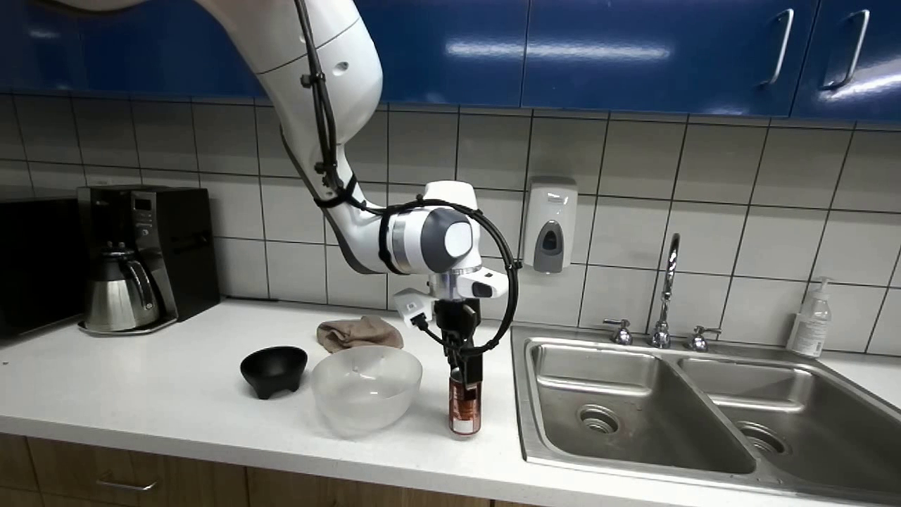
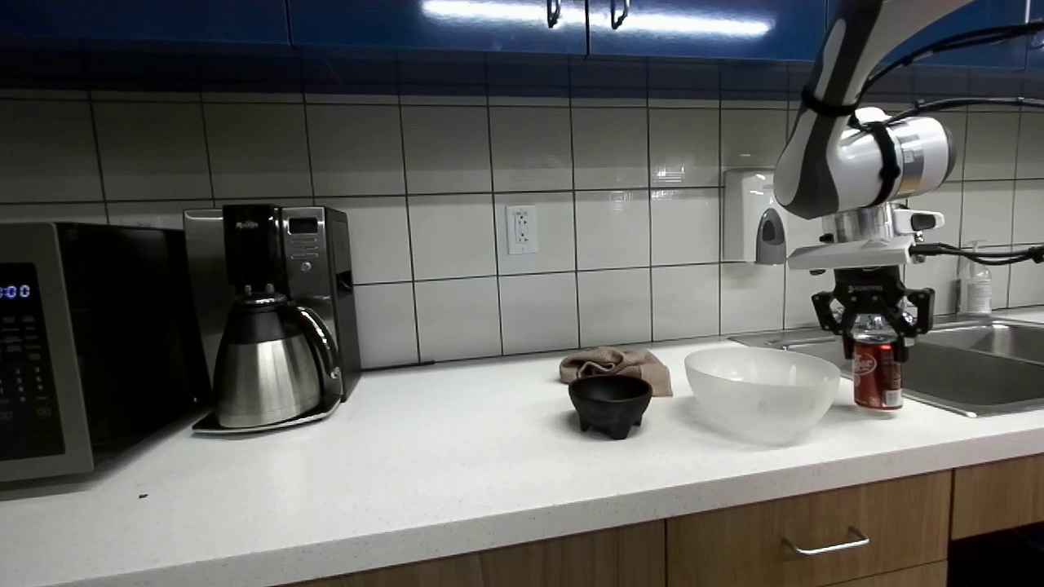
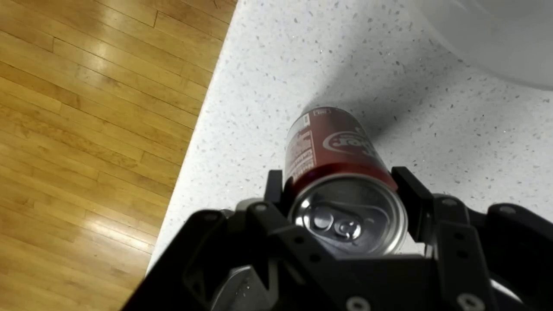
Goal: Take the can out of the white bowl
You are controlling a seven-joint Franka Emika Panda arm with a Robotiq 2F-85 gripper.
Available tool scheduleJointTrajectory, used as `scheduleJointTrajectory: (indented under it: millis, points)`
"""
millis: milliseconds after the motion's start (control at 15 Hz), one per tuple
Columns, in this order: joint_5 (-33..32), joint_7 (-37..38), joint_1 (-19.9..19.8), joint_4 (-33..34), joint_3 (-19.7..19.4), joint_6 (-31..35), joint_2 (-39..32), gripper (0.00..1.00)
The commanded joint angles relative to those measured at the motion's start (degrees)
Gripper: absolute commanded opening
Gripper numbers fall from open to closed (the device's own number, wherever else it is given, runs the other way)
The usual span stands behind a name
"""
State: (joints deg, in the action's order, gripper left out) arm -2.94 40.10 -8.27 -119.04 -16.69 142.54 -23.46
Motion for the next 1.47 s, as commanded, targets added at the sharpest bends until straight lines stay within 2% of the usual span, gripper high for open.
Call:
scheduleJointTrajectory:
  millis: [0, 133, 200, 267, 400, 800, 1133, 1333, 1400]
  points:
    - [1.74, -2.61, -0.54, -1.2, 0.06, 1.31, 1.08, 0.39]
    - [1.81, -2.77, -0.41, -1.45, -0.03, 1.41, 1.17, 0.39]
    - [1.82, -2.85, -0.38, -1.54, -0.08, 1.38, 1.21, 0.89]
    - [1.79, -2.89, -0.36, -1.66, -0.12, 1.38, 1.26, 0.9]
    - [1.56, -2.93, -0.2, -1.9, -0.27, 0.99, 1.54, 0.99]
    - [-1.84, -1.37, 2.06, -3.36, -1.78, -2.81, 6.57, 1.0]
    - [-1.79, -6.99, 2.43, -11.41, 0.76, -10.87, 18.91, 1.0]
    - [-5.8, -6.08, 2.81, -17.07, 2.15, -17.85, 27.15, 1.0]
    - [-3.34, -5.77, 1.56, -11.62, 2.63, -14.5, 19.75, 1.0]
